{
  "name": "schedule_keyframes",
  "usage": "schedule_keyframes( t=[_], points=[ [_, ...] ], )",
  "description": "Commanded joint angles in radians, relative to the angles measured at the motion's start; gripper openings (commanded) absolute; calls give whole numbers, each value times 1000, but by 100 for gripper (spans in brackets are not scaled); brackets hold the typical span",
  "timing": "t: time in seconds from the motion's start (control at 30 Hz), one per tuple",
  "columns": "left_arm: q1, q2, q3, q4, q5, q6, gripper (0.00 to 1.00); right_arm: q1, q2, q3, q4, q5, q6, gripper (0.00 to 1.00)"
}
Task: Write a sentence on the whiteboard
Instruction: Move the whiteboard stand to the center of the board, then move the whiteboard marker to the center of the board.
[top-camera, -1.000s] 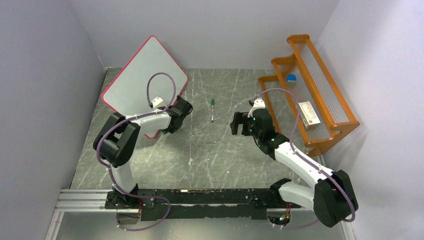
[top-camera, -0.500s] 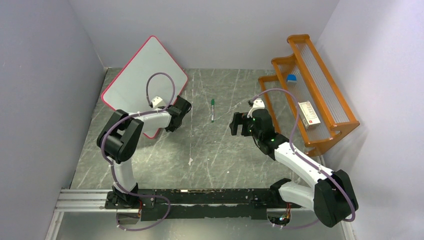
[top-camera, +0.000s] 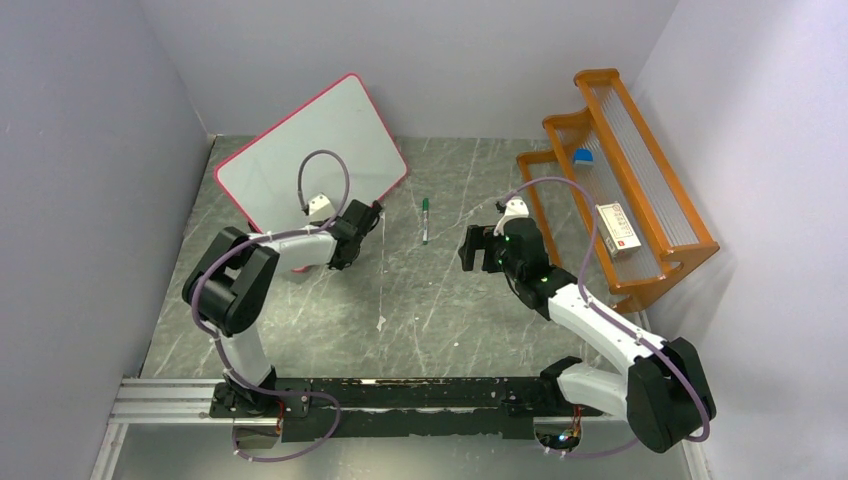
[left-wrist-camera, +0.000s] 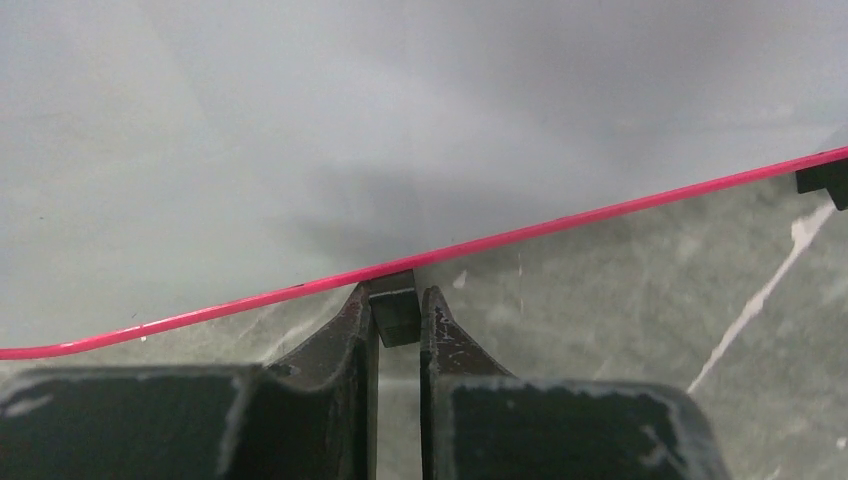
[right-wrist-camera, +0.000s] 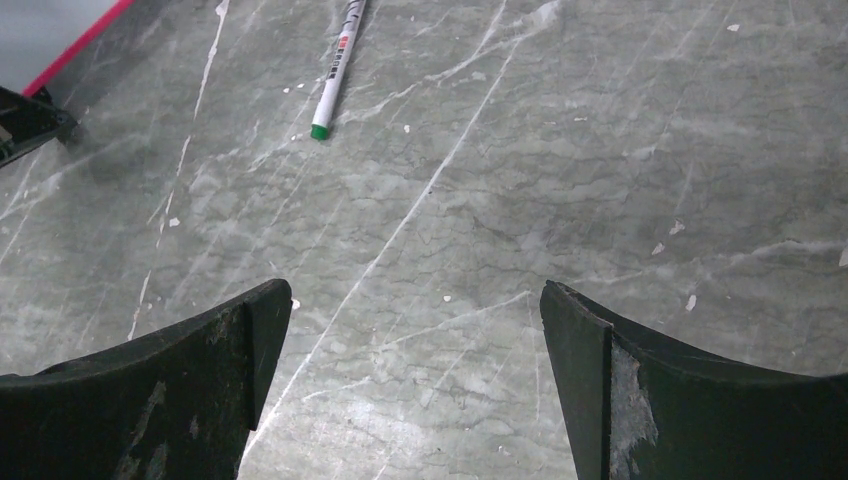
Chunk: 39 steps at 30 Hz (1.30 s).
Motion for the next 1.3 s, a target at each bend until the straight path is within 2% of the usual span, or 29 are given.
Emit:
schedule_keyframes(
  t=[0.0, 0.23, 0.5, 0.8, 1.13, 1.27],
  points=[
    [-57, -27, -67, 3, 169, 161, 5, 8, 10, 0, 23, 7, -8, 100],
    [-135, -16, -100, 26, 236, 188, 5, 8, 18, -5, 25, 16, -4, 100],
    [-160, -49, -128, -13, 182, 167, 5, 12, 114, 25, 52, 20, 12, 100],
    [-110, -45, -108, -34, 137, 193, 5, 80, 317, 108, 119, 93, 18, 96],
    [-53, -67, -169, 6, 149, 235, 5, 134, 483, 235, 150, 170, 18, 94],
    [-53, -83, -181, 15, 166, 241, 12, 156, 560, 280, 167, 189, 32, 89]
  ],
)
